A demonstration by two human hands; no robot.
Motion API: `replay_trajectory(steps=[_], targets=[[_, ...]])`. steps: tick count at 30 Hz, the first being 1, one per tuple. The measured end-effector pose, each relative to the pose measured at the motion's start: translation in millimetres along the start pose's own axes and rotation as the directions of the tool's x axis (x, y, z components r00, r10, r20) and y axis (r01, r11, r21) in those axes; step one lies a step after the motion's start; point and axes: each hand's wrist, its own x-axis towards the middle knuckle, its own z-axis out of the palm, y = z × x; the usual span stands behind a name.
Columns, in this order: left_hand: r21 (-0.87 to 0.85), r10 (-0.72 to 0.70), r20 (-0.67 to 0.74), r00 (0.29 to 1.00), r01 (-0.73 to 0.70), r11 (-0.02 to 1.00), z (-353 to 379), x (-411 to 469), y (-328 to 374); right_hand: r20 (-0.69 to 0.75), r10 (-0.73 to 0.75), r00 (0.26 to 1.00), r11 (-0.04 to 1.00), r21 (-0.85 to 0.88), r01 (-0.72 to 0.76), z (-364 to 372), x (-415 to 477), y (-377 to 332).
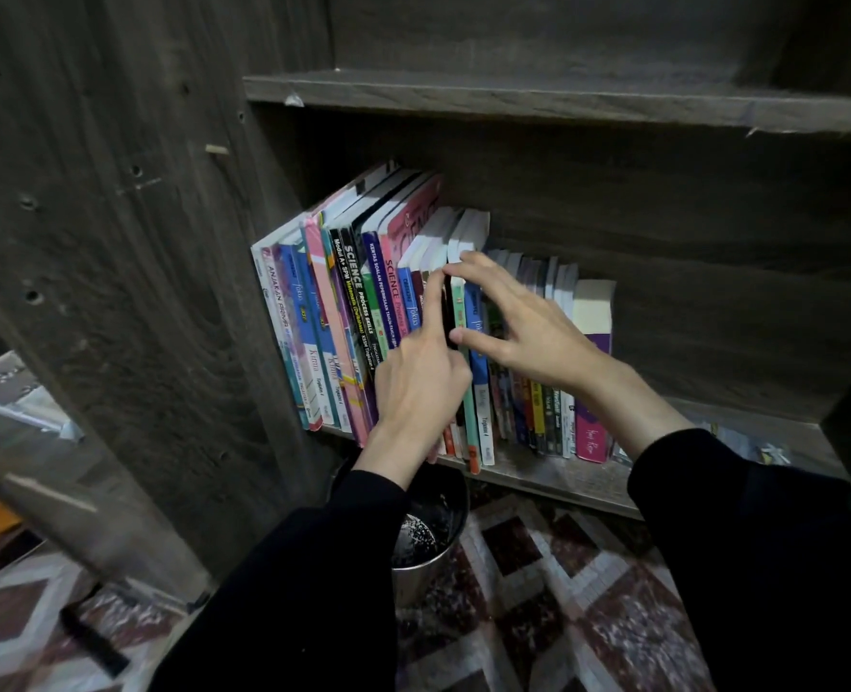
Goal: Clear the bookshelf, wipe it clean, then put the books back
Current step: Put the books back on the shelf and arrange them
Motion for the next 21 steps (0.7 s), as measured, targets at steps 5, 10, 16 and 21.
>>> replay_trajectory(steps=[5,10,16,21], targets=[[-0.096,0.003,-0.051,0.999,-0.008,0.995,-3,-10,8,0.011,0.002,1.0,1.0,-0.005,-0.002,0,1,0],[-0.137,0.039,-0.242,0.969,-0.073,0.988,-5,-53,6,0.023,-0.008,1.0,1.0,-0.018,0.009,-2,0,-2],[-0.41,-0.117,-0.12,0.986,0.058,0.91,1,-46,-3,0.057,0.009,0.998,1.0,-0.014,-0.008,-5,0,-4],[-0.34,-0.189,-0.026,0.982,0.169,0.925,4,-46,3,0.109,0.034,0.993,0.999,-0.021,-0.032,-9,0,-7]])
